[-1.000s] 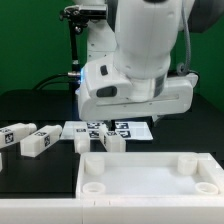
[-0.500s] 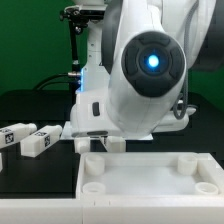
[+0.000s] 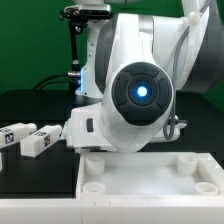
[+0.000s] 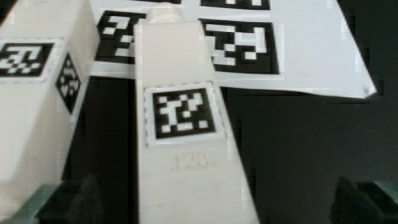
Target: Assemble desk
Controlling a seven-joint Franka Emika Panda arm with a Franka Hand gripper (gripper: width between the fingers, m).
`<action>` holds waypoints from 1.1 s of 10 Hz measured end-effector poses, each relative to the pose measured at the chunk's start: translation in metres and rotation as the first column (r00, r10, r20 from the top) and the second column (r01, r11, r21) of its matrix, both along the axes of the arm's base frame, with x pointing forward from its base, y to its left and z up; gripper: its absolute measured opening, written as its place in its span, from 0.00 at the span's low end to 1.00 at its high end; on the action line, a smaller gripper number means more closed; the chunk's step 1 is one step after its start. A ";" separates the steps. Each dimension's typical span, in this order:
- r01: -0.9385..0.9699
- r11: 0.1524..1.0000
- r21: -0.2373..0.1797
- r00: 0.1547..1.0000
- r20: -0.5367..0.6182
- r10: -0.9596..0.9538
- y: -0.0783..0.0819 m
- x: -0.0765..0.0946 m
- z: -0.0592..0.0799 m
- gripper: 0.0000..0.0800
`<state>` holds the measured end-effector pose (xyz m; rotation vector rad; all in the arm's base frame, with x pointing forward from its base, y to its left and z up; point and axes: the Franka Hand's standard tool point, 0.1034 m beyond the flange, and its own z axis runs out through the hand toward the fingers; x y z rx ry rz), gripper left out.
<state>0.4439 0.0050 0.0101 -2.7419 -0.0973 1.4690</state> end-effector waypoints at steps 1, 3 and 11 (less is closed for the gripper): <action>0.005 1.000 -0.006 1.000 -0.002 -0.005 0.000 -0.002 -0.001 0.81; 0.006 1.000 -0.006 1.000 -0.002 -0.006 -0.001 -0.002 -0.001 0.67; -0.031 0.998 0.061 0.988 0.156 0.021 0.015 0.052 0.078 0.36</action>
Offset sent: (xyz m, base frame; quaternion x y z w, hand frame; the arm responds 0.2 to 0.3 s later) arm 0.0000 0.0000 0.0000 0.0000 0.0000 0.0000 1.0000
